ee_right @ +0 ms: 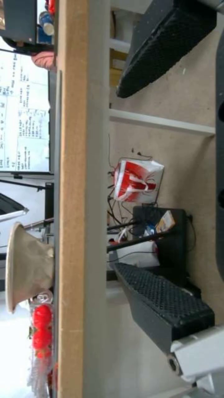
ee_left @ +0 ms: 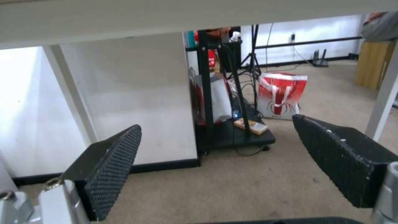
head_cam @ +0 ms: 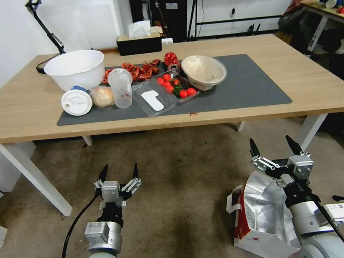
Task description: Pick up the food delivery bag from the floor and place it on the table.
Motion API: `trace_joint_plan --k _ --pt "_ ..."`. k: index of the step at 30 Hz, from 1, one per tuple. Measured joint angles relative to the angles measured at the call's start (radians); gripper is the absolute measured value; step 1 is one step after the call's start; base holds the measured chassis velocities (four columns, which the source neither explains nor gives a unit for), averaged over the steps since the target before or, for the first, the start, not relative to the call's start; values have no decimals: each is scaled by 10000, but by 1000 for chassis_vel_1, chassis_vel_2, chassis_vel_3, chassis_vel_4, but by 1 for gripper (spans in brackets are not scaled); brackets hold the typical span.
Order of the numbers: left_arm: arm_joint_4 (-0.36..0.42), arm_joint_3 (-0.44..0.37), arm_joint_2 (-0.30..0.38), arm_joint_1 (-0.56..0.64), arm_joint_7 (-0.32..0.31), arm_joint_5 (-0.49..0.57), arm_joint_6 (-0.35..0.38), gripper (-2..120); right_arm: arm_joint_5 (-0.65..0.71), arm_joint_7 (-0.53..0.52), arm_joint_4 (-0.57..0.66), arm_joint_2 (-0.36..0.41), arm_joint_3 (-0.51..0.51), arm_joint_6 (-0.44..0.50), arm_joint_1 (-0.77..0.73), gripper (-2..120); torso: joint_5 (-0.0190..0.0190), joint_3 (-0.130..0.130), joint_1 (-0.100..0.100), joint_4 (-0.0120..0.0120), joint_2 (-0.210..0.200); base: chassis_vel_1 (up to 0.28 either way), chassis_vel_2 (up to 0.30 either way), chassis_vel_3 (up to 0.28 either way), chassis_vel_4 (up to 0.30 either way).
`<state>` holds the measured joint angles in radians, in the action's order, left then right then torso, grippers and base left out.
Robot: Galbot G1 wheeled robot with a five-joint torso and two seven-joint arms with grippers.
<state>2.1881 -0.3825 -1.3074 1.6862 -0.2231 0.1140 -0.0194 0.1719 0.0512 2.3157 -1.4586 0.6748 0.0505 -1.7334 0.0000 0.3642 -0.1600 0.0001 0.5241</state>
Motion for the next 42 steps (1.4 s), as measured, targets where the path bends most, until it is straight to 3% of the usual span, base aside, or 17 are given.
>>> trace_joint_plan --k 42 --pt "-269 27 -93 -8 104 -143 -245 93 12 -6 -149 -16 58 78 34 100 0 -1064 573 0 -1637 0 0 0 0"
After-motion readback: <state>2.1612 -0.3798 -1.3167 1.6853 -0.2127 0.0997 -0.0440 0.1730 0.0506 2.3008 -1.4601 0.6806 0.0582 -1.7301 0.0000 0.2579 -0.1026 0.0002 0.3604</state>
